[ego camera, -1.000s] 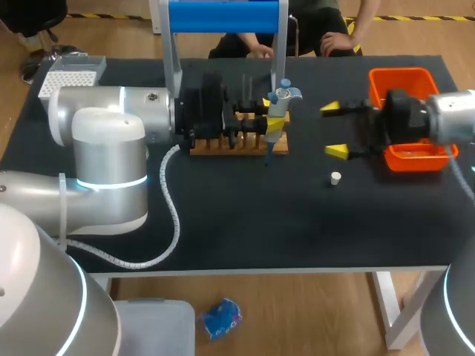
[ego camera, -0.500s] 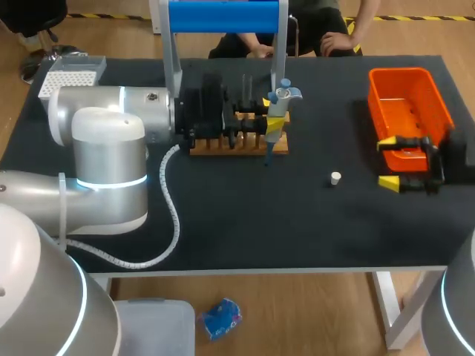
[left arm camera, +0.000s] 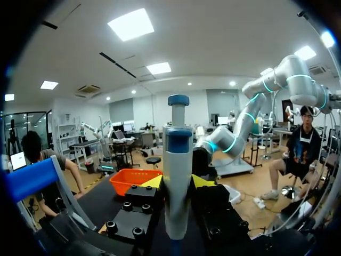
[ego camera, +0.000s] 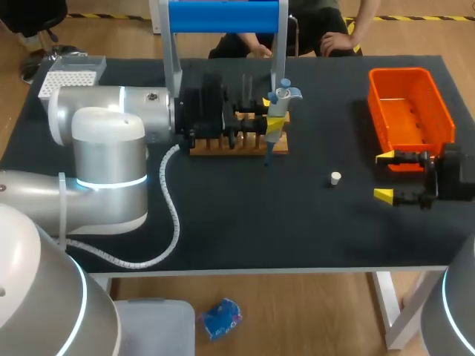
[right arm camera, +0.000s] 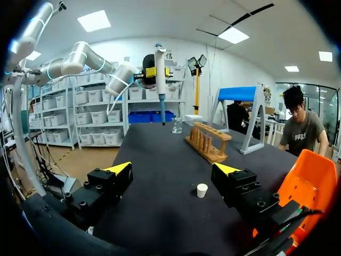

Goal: Invert the test tube, pick up the pipette, mount the tip to pipette, aspirate from beaker and dispense into the tube, eject the tip, return the pipette, and cap with the stopper.

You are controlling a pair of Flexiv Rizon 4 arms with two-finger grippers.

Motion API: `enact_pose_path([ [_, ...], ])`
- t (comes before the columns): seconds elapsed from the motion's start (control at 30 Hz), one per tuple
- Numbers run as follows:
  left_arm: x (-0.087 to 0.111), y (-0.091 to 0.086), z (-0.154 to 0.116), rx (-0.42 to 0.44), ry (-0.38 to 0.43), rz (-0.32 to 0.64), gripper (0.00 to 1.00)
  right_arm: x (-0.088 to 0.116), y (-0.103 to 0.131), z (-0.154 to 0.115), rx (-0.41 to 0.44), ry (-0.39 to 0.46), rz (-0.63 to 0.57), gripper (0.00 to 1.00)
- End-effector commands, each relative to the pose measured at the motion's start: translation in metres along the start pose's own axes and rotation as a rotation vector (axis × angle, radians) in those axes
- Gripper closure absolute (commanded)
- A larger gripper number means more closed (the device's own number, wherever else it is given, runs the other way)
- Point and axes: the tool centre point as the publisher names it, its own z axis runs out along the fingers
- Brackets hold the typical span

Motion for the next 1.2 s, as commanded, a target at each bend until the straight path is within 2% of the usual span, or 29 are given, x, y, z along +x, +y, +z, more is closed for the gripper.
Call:
enact_pose_path([
  [0.03,-0.001,-0.003,0.001,0.001,0.003,0.004,1.00,-0.015,0.020,0.015,0.015,0.029,-0.010,0.00],
  [0.17,-0.010,-0.013,-0.004,-0.027,0.034,0.000,1.00,-0.033,0.044,0.035,0.020,0.039,-0.022,0.00],
  [0.4,-0.033,-0.032,-0.035,-0.096,0.006,0.016,1.00,-0.061,0.079,0.067,0.015,0.038,-0.058,0.00],
  [0.6,-0.065,-0.037,-0.060,-0.127,-0.022,0.027,1.00,-0.091,0.098,0.097,-0.013,0.040,-0.090,0.00],
  [0.63,-0.065,-0.037,-0.060,-0.127,-0.022,0.027,1.00,-0.095,0.102,0.101,-0.031,0.041,-0.110,0.00],
  [1.2,-0.065,-0.037,-0.060,-0.127,-0.022,0.027,1.00,-0.095,0.102,0.101,-0.031,0.041,-0.110,0.00],
])
